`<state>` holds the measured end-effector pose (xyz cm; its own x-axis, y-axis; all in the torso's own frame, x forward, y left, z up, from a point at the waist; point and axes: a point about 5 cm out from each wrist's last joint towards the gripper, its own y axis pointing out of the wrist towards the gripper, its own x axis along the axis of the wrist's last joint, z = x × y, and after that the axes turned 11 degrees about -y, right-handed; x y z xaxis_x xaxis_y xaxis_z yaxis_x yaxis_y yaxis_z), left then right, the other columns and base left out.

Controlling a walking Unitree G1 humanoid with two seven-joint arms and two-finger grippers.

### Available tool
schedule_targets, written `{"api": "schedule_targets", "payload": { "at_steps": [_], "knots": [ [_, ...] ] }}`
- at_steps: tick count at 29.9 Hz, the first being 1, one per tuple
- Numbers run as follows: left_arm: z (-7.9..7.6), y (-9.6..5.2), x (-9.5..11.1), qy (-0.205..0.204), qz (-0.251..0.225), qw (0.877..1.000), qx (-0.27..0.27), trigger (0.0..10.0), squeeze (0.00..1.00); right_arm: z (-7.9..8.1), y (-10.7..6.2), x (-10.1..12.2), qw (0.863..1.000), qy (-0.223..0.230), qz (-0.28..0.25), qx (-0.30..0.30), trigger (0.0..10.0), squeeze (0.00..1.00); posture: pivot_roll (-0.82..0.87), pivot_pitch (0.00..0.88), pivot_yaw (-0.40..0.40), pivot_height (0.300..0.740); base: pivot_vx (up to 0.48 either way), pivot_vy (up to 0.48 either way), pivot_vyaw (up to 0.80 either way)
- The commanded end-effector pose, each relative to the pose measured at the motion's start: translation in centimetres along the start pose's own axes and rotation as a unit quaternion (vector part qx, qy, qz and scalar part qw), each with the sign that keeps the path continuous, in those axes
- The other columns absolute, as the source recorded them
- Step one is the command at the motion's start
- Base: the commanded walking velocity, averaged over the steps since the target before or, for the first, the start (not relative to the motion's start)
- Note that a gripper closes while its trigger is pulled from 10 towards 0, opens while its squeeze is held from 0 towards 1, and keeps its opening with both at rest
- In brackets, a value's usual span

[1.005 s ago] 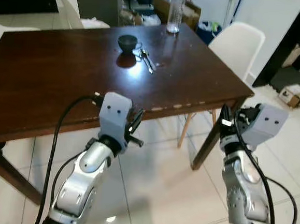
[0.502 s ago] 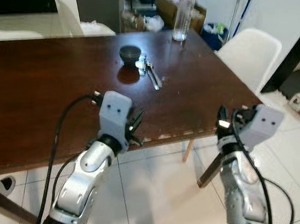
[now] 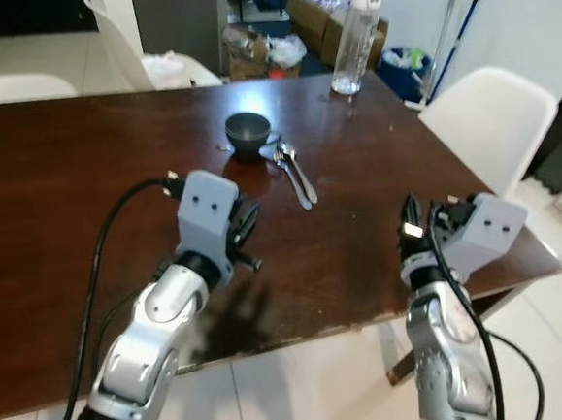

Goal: Setting the table

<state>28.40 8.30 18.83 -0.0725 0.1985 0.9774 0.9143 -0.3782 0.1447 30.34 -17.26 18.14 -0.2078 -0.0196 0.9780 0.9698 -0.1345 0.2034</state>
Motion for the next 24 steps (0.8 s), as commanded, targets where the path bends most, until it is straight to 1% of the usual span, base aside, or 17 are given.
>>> {"api": "schedule_targets", "payload": {
  "at_steps": [1,4,7,9,10,12,14,15,16,17,18,19,21,22,23,24],
  "knots": [
    [0.5,-0.3,-0.4,0.003,0.009,1.000,0.011,10.0,0.00,0.5,-0.1,-0.1,1.000,0.006,0.002,0.011,10.0,0.00,-0.09,0.016,0.059,0.740,0.472,0.000,0.00],
    [0.5,-0.3,-0.4,0.004,0.009,1.000,0.009,10.0,0.00,0.9,-0.1,-0.4,0.999,0.011,0.011,0.044,10.0,0.00,-0.09,0.013,0.060,0.740,0.469,0.000,0.00],
    [0.5,-0.3,-0.5,0.004,0.011,1.000,0.008,10.0,0.00,1.4,-0.3,-0.9,0.996,0.028,0.028,0.086,10.0,0.00,-0.08,0.011,0.060,0.740,0.446,0.000,0.00],
    [0.5,-0.3,-0.5,0.003,0.014,1.000,0.008,10.0,0.00,1.4,-0.4,-1.1,0.994,0.032,0.033,0.096,10.0,0.00,-0.08,0.011,0.060,0.740,0.382,0.000,0.00],
    [0.5,-0.5,-0.7,0.007,0.023,1.000,0.002,10.0,0.00,1.2,-0.5,-1.5,0.991,0.050,0.049,0.113,10.0,0.00,-0.08,0.008,0.058,0.740,0.000,0.000,0.00],
    [0.5,-0.5,-0.7,0.007,0.023,1.000,0.002,10.0,0.00,1.2,-0.5,-1.5,0.991,0.050,0.049,0.113,10.0,0.00,-0.08,0.008,0.058,0.740,0.000,0.000,0.00],
    [0.8,-0.9,-0.9,0.014,0.035,0.999,-0.005,10.0,0.00,0.7,-0.5,-2.0,0.988,0.064,0.063,0.124,10.0,0.00,-0.08,0.010,0.060,0.740,0.000,0.000,0.00],
    [0.8,-0.9,-0.9,0.014,0.035,0.999,-0.005,10.0,0.00,0.7,-0.5,-2.0,0.988,0.064,0.063,0.124,10.0,0.00,-0.08,0.010,0.060,0.740,0.000,0.000,0.00],
    [1.3,-1.3,-1.1,0.019,0.046,0.999,-0.008,10.0,0.00,0.2,-0.4,-2.4,0.987,0.056,0.074,0.131,10.0,0.00,-0.08,0.011,0.062,0.740,0.000,0.000,0.00],
    [2.2,-2.1,-1.3,0.032,0.065,0.997,-0.012,10.0,0.00,-0.4,-0.3,-3.0,0.984,0.047,0.092,0.147,10.0,0.00,-0.08,0.013,0.063,0.740,0.000,0.000,0.00],
    [2.2,-2.1,-1.3,0.032,0.065,0.997,-0.012,10.0,0.00,-0.4,-0.3,-3.0,0.984,0.047,0.092,0.147,10.0,0.00,-0.08,0.013,0.063,0.740,0.000,0.000,0.00],
    [3.0,-2.7,-1.4,0.044,0.077,0.996,-0.013,10.0,0.00,-0.6,-0.3,-3.4,0.981,0.042,0.104,0.161,10.0,0.00,-0.08,0.013,0.063,0.740,0.000,0.000,0.00],
    [3.0,-2.7,-1.4,0.044,0.077,0.996,-0.013,10.0,0.00,-0.6,-0.3,-3.4,0.981,0.042,0.104,0.161,10.0,0.00,-0.08,0.013,0.063,0.740,0.000,0.000,0.00],
    [3.9,-3.3,-1.4,0.056,0.087,0.995,-0.008,10.0,0.00,-0.8,-0.2,-3.9,0.978,0.053,0.115,0.167,10.0,0.00,-0.06,0.024,0.070,0.740,0.000,0.000,0.00],
    [4.6,-3.7,-1.3,0.067,0.093,0.993,-0.004,10.0,0.00,-0.9,-0.1,-4.2,0.977,0.054,0.121,0.166,10.0,0.00,-0.05,0.038,0.076,0.740,0.000,0.000,0.00],
    [4.6,-3.7,-1.3,0.067,0.093,0.993,-0.004,10.0,0.00,-0.9,-0.1,-4.2,0.977,0.054,0.121,0.166,10.0,0.00,-0.05,0.038,0.076,0.740,0.000,0.000,0.00]
  ]
}}
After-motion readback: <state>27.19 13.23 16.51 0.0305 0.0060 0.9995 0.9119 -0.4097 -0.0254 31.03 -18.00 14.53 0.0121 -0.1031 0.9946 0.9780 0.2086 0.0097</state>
